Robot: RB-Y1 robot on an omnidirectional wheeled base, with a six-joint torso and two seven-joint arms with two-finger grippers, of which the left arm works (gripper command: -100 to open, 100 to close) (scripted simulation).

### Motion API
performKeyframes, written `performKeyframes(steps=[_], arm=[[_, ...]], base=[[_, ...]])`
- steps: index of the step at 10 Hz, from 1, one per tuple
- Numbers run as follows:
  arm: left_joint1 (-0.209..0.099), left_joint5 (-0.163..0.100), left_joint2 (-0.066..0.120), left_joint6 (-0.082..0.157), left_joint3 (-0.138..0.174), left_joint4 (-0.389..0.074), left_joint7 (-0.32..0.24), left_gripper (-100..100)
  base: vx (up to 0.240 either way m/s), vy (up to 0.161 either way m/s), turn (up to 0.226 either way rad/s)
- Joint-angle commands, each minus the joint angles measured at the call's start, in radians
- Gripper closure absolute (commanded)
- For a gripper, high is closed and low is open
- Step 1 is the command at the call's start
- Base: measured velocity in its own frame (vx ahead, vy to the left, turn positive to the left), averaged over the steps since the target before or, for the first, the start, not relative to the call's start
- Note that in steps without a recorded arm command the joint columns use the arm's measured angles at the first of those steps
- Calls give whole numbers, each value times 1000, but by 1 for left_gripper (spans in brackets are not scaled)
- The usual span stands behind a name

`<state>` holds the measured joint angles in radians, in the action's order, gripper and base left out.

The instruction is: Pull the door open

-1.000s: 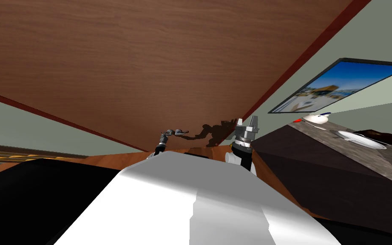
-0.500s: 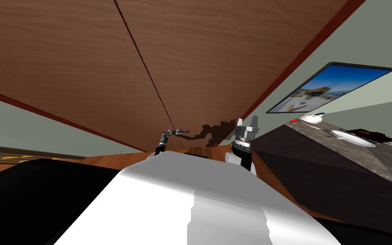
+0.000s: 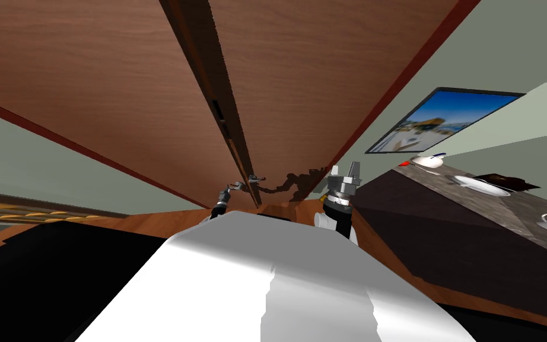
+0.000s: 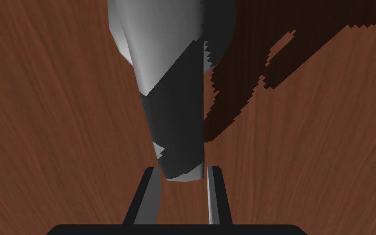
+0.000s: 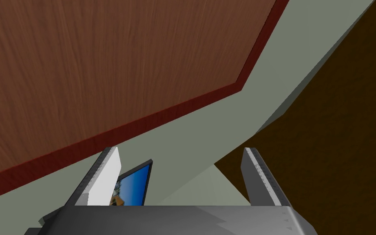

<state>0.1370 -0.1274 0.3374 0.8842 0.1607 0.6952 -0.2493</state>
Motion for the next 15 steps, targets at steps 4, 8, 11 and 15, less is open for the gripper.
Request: performKeyframes(steps=[4, 8, 11, 15], arm=[[47, 20, 31, 35, -36, 28, -48, 100], [46, 44, 32, 67, -81, 45, -80, 100], [63, 45, 52, 94, -81, 33, -93, 100], [99, 63, 70, 155, -111, 31, -125, 100]], base=[[-159, -21, -121], [-118, 57, -144], [-59, 28, -56], [-177, 30, -127]])
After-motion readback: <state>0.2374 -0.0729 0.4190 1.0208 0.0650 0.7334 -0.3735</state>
